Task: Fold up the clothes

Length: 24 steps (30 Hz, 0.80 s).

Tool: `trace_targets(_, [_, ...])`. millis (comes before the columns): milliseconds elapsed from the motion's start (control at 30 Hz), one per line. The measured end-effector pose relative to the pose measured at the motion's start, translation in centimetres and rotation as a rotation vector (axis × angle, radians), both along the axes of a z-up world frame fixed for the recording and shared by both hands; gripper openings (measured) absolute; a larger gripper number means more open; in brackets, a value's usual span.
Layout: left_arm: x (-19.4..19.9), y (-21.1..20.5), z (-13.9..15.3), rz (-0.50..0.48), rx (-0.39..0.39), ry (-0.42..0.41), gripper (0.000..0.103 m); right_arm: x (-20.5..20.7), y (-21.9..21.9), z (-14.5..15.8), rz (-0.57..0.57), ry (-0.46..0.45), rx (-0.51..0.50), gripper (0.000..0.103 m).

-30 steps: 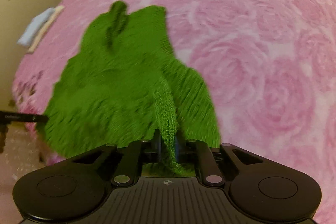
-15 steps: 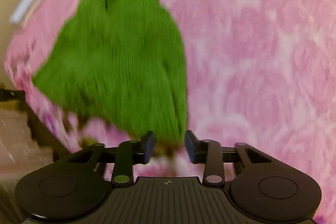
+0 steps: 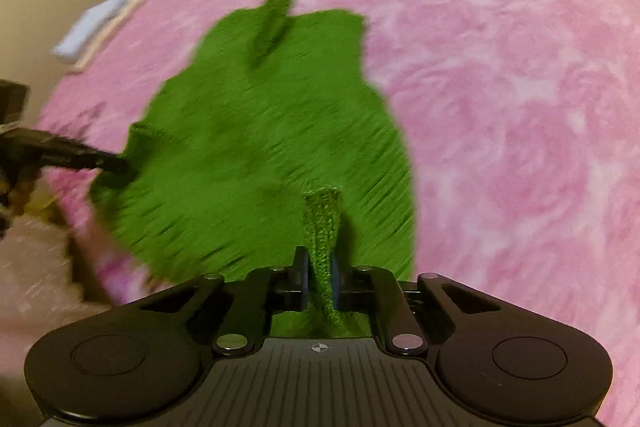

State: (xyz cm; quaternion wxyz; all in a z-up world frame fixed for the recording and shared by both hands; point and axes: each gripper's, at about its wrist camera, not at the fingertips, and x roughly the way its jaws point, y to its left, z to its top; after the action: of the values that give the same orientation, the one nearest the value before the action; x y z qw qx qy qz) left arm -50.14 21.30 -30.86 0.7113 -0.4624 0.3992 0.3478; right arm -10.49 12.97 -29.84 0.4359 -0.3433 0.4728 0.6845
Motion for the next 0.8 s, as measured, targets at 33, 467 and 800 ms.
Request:
trace_targets(33, [-0.9, -1.2, 0.4, 0.009, -0.017, -0.016, 0.004, -0.2, -1.0, 0.1, 0.026, 0.017, -0.031, 0.009])
trace_targets(467, [-5.7, 1.5, 3.0, 0.216, -0.026, 0.066, 0.03, 2.4, -0.1, 0.1, -0.088, -0.057, -0.146, 0.047])
trace_targets(800, [-1.1, 15.9, -1.8, 0.274, 0.025, 0.001, 0.031, 5.5, 12.7, -0.2, -0.353, 0.064, -0.02, 0.047])
